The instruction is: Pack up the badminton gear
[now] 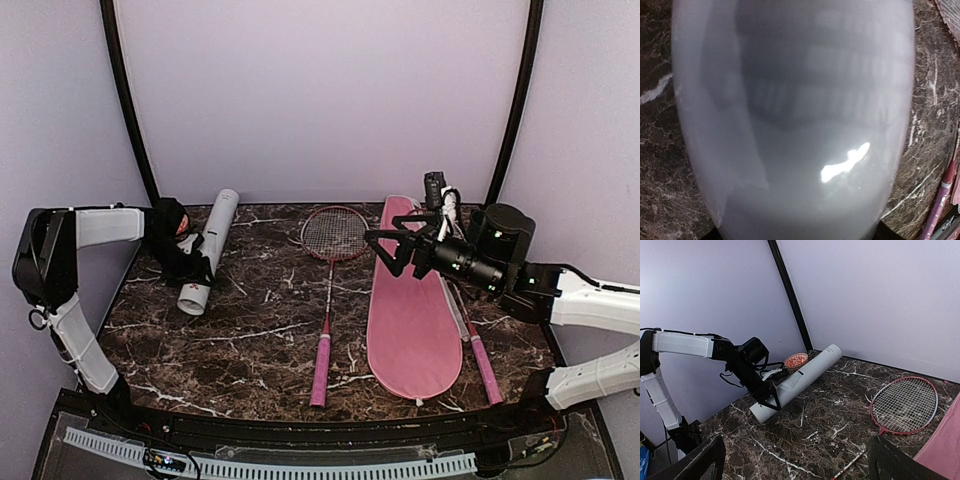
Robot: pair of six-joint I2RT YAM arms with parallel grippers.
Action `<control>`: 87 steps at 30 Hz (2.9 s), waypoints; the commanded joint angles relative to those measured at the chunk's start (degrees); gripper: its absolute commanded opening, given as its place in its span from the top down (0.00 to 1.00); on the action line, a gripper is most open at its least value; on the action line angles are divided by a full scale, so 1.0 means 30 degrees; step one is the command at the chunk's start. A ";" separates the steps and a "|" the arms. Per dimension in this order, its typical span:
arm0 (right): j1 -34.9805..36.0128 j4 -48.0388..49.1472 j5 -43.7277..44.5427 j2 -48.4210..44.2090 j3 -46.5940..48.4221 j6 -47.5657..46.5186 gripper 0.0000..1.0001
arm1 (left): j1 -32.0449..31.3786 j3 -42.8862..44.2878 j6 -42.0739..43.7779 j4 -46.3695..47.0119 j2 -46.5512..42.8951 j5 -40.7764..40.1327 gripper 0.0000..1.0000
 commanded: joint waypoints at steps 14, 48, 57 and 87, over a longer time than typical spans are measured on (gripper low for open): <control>-0.1306 -0.2073 -0.0043 0.0276 0.0479 -0.0019 0.00 | 0.0490 0.0370 0.1057 -0.1515 0.1059 -0.3377 0.41; -0.3507 -1.1295 0.7412 1.2029 0.7928 0.4854 0.25 | 0.0215 0.0940 0.0333 -0.0706 -0.6086 -0.3430 0.01; -0.3480 -1.2521 0.9195 1.5899 1.1466 0.6137 0.32 | -0.0769 0.0462 -0.0082 0.0269 -0.7199 -0.3229 0.01; -0.3896 -1.2265 0.8128 2.1067 1.3415 0.6957 0.67 | -0.1472 0.0055 -0.0176 0.0985 -0.8476 -0.3412 0.01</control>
